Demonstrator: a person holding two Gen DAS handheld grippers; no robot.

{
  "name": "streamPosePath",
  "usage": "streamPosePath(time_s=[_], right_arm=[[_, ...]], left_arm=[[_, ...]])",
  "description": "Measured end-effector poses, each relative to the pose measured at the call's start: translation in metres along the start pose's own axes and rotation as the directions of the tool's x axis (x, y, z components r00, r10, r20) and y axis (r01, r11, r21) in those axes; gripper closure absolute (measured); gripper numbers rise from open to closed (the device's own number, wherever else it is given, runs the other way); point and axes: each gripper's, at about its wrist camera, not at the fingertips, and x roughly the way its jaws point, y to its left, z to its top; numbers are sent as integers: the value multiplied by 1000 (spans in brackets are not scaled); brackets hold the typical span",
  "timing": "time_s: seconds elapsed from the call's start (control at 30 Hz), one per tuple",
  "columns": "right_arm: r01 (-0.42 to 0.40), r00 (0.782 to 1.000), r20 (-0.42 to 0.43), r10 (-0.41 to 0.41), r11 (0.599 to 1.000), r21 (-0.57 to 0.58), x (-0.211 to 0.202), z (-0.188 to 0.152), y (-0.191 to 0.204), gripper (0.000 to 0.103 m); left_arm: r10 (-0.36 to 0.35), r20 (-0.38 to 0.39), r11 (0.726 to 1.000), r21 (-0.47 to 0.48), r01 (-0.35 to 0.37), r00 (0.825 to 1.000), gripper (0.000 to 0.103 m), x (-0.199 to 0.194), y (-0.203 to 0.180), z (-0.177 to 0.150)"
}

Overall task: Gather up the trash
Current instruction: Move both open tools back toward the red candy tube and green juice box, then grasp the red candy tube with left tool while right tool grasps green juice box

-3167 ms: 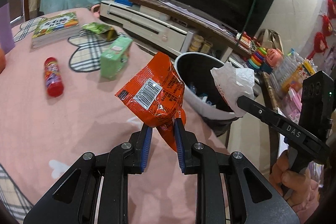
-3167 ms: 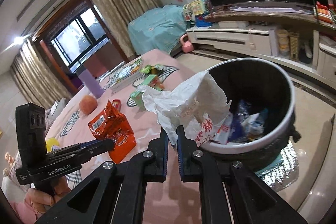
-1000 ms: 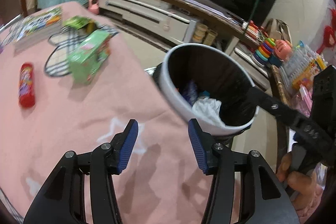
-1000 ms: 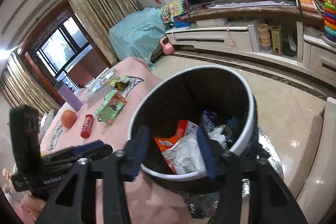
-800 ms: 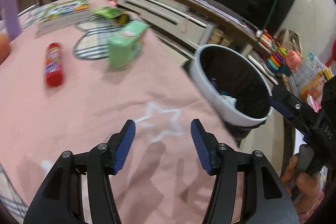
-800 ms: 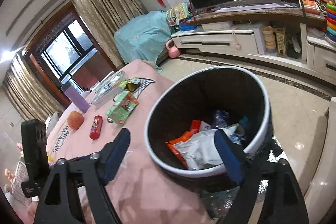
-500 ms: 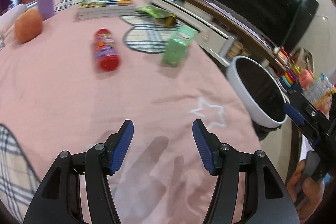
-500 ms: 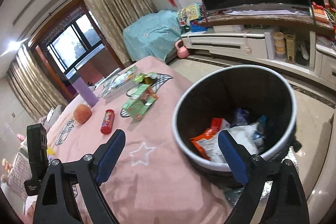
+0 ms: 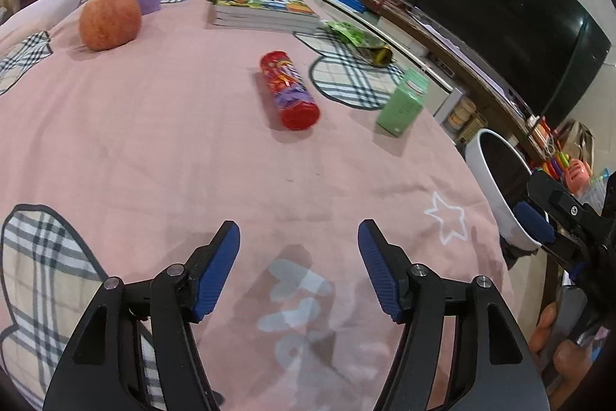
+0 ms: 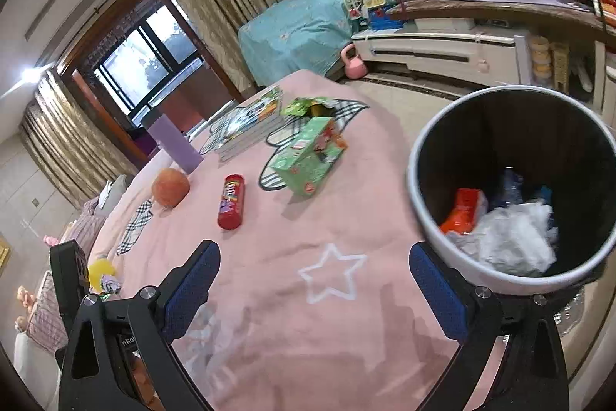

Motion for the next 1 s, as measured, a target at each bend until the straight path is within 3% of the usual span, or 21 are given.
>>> streamPosePath(time_s=[0.4,0.7,0.73,0.87,1.0], right_arm=[[-6,1000,-21,7,999,36,26,7,4,3],[-17,999,-32,18,999,47,43,22,9,3],[-17,999,-31,18,999,47,44,23,9,3],[-10,1000,-29,12,999,48,53,32,10,3],[7,1000,-16,-6,998,57,66,39,13,4]], left_arm=[[6,9,999,-34,-6,1000,33,30,0,45],[63,-10,998,-11,-63,998,33,71,-5,82],[73,-17,997,-2,-73,997,35,76,-4,84],[69,-30,998,7,-69,997,72,84,5,86],[27,-21,999,-24,-27,999,72,70,23,77]])
